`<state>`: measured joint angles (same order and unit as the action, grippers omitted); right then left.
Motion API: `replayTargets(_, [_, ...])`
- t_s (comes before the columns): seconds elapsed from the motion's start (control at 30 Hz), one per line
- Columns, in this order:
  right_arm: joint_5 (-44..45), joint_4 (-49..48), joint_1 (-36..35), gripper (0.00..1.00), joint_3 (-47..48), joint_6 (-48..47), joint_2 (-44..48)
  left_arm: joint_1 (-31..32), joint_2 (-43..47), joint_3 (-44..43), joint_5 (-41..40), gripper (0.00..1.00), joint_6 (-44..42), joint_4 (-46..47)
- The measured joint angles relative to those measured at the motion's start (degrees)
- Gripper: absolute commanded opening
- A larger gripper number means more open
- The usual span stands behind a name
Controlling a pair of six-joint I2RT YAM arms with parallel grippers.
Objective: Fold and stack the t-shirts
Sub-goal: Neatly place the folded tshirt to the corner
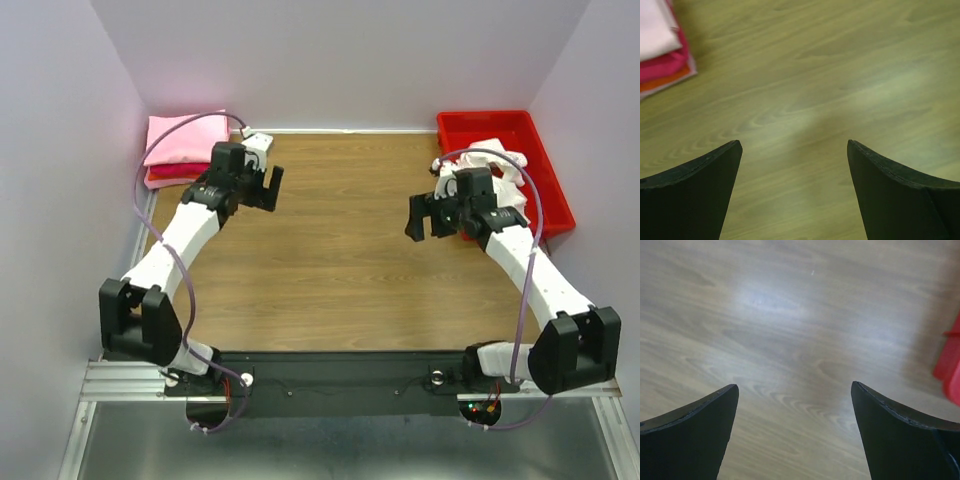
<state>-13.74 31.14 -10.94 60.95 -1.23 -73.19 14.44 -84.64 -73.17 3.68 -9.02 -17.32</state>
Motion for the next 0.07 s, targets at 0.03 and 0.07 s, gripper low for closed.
replayTargets(0.03, [-0.9,0.3,0.0,1.00,-1.3,0.0,0.4,1.1,1.5,2.0,0.7,0.99,0.4,0.4])
replayTargets(0.07, [-1.6,0.6,0.0,1.00,-2.1,0.0,0.5,1.7,3.3,3.9,1.3,0.99,0.7,0.3])
